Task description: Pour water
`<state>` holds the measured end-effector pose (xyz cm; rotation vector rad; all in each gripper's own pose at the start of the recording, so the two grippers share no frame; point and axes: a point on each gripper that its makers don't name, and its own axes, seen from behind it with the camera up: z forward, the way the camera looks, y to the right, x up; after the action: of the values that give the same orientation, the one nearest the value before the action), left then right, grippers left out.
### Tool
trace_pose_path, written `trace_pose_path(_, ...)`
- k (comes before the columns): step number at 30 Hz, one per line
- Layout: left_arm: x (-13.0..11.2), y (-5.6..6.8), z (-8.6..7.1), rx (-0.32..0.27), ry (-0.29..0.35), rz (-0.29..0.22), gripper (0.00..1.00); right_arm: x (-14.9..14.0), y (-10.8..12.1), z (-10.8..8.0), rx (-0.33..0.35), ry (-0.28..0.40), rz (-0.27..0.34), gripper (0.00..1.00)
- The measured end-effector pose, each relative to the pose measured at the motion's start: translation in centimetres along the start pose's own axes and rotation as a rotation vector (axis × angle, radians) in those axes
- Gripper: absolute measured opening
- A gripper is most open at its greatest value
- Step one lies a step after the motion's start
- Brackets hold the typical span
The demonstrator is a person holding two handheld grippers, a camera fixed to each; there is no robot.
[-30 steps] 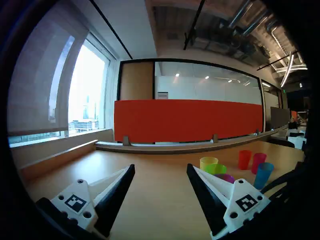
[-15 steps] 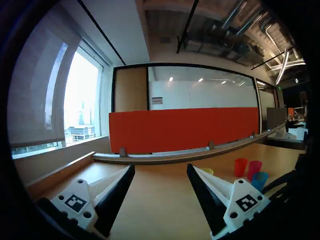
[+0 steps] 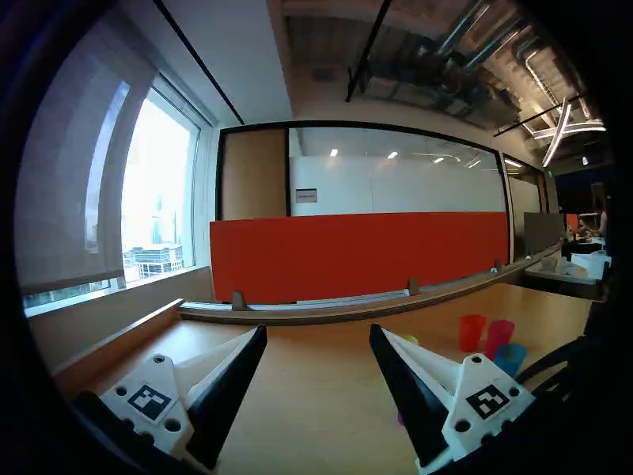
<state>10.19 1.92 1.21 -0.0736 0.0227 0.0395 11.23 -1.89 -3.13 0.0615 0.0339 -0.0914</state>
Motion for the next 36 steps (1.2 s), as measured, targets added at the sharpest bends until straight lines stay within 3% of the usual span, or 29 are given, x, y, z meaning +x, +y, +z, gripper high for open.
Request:
trace_pose_path(18,-2.8,0.4,0.6,-0.116,-0.109,0.088,0.96,-1.9,-4.8,-0.1,0.188,-0.111,-0.076,1.00)
trace_pose_path(30,-4.8,4.5,1.3,-0.337,-0.217,0.187,0.96,-4.5,-6.4,-1.2,0.345,-0.238,-0.087,1.00)
trace_pose_path(36,-5.4,6.7,2.1,-0.462,-0.278,0.197,0.96,-5.7,-7.0,-1.7,0.424,-0.307,-0.112,1.00)
